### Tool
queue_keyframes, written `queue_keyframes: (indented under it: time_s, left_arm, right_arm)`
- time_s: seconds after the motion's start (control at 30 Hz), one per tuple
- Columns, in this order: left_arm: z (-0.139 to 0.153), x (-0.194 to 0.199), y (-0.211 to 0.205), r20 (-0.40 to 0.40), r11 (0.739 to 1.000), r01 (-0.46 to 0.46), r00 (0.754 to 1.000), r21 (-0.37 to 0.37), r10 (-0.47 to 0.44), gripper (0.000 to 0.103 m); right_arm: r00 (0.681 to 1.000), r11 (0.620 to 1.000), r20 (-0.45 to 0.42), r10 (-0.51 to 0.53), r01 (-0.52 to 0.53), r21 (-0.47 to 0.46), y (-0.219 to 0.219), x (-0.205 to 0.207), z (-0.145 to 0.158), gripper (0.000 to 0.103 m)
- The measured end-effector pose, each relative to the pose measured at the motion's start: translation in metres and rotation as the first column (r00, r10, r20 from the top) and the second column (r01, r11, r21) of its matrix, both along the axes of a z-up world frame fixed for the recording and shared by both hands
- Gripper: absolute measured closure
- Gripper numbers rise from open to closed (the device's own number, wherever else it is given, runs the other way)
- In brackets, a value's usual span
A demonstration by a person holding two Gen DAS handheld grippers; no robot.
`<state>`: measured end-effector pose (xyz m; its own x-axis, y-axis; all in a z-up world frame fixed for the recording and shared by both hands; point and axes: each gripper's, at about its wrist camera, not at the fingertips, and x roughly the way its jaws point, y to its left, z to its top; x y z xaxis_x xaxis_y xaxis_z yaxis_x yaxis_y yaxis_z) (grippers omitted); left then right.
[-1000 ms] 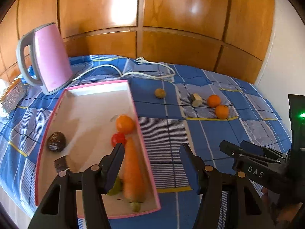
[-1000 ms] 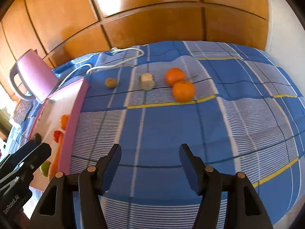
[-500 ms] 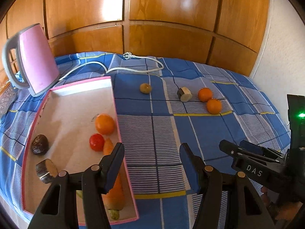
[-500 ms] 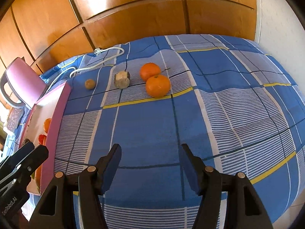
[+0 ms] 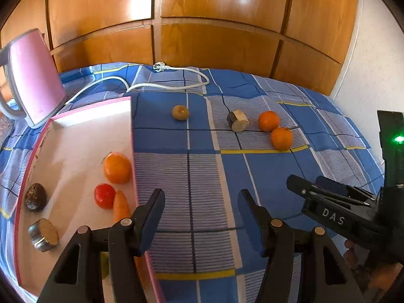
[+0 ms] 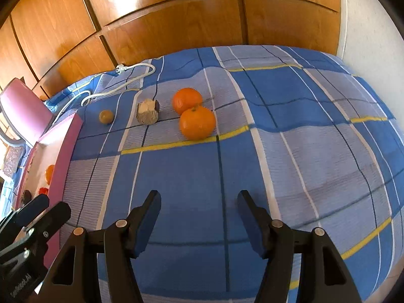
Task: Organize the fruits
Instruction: 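Grasp the stemmed orange with the right tool while the left approaches the wooden log piece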
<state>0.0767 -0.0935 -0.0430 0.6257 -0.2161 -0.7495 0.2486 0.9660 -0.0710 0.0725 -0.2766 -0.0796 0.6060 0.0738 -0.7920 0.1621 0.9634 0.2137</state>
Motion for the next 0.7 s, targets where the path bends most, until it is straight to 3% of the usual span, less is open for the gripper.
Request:
queue_keyframes:
  time_s: [0.7]
  left_arm:
    - [-0.009,0.047,-0.021,-0.044,0.999,-0.028,0.999,-0.025,0.027,0.042]
  right_arm:
    - [1.0,0.997,0.007,0.02,-0.019,-0.07,-0.009,0.069,0.0,0.039]
